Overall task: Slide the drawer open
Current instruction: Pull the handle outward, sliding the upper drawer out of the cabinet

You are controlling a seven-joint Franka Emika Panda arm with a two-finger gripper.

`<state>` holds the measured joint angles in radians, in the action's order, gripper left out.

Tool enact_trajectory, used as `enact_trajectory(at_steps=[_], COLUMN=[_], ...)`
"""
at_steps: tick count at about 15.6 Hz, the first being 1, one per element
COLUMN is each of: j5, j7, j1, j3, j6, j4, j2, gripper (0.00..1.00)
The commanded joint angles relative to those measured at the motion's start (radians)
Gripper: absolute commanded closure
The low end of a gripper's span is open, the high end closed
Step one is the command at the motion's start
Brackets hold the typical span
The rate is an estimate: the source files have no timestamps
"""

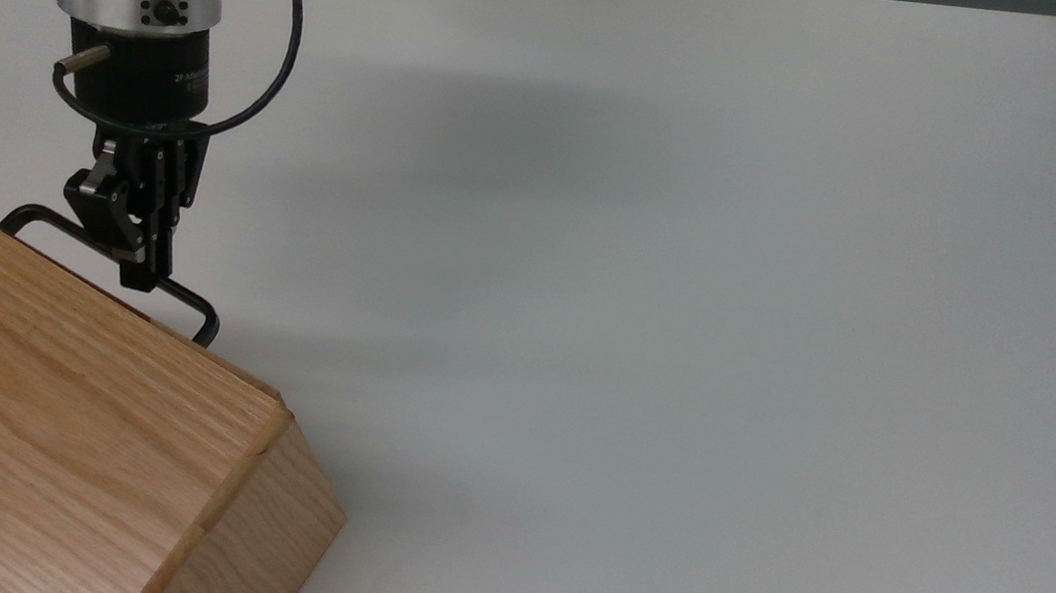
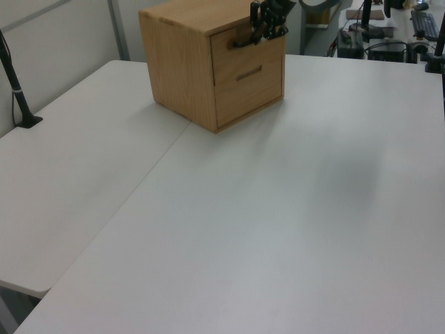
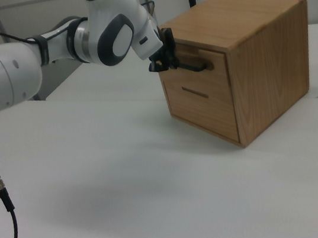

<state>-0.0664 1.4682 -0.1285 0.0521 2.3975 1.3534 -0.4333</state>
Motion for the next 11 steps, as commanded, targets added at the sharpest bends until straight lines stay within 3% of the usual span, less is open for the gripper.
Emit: enact_trajectory(at_steps=[1, 11], j5=[0.033, 0.033], j7=[-0.038, -0.101], j1=[0.009, 0.004], j3=[-0.009, -0.064], j6=[-0.152, -0.38], j4=[0.016, 0.067], j2=[0.048, 0.157], gripper=[0.98, 0.98])
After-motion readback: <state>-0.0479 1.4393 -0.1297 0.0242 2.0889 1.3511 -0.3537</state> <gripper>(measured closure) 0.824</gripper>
